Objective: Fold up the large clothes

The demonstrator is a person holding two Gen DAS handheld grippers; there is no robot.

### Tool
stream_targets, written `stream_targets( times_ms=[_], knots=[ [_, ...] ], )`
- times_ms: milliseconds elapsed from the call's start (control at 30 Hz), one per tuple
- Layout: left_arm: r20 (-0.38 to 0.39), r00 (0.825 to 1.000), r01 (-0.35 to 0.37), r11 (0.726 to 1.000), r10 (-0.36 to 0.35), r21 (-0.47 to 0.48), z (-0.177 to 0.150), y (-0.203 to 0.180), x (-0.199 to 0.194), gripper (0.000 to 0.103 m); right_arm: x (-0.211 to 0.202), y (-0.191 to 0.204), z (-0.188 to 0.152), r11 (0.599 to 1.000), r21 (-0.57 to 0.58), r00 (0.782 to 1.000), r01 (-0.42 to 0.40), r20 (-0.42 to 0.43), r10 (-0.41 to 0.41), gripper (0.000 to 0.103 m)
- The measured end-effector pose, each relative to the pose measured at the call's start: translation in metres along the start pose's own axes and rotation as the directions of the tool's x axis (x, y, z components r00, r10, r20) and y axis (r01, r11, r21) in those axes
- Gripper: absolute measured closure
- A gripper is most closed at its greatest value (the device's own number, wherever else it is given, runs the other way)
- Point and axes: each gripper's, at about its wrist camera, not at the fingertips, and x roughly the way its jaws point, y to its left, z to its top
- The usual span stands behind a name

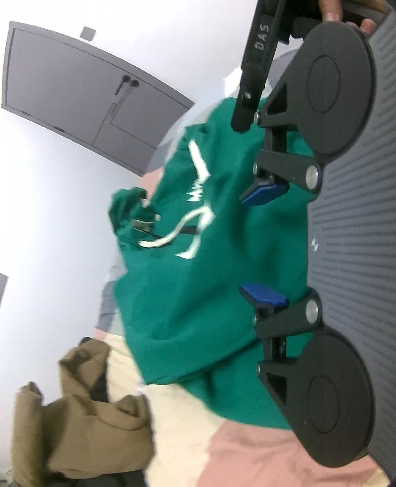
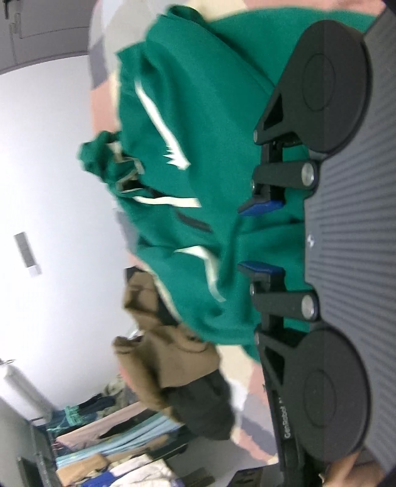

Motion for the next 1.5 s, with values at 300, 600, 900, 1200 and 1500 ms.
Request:
stream_targets(
  times_ms=[300,600,900,1200,1500],
  knots=[
    [-0.013,1.0,0.005,1.0,-0.005,-0.027,0.098,-0.018,0.038,0.041,-0.002,-0.041,0.082,0.995,0.099,0.996,-0.022,0.088,0.013,0.038],
    [-0.02,0.999,-0.047,0.998,0.048,0.043,0.191,-0.007,0.199,0.034,0.12,-0.118,0.168,0.987,0.156,0.995,0.036,0.083,-0.049,0.021],
    [-0.139,0.99,-0.018,0.997,0.029,0.075,0.22,0.013,0.353,0.034,0.277,-0.179,0.232,0.974,0.212,0.995,0.077,0.048,-0.089,0.022],
    [-0.198,0.976,-0.067,0.993,0.086,0.099,0.212,0.018,0.378,0.034,0.341,-0.169,0.242,0.977,0.042,0.977,0.208,-0.06,-0.205,0.073],
    [-0.096,0.991,-0.086,0.991,0.096,0.102,0.233,-0.013,0.272,0.034,0.245,-0.106,0.27,0.982,-0.083,0.984,0.172,0.059,-0.167,0.086]
  ],
)
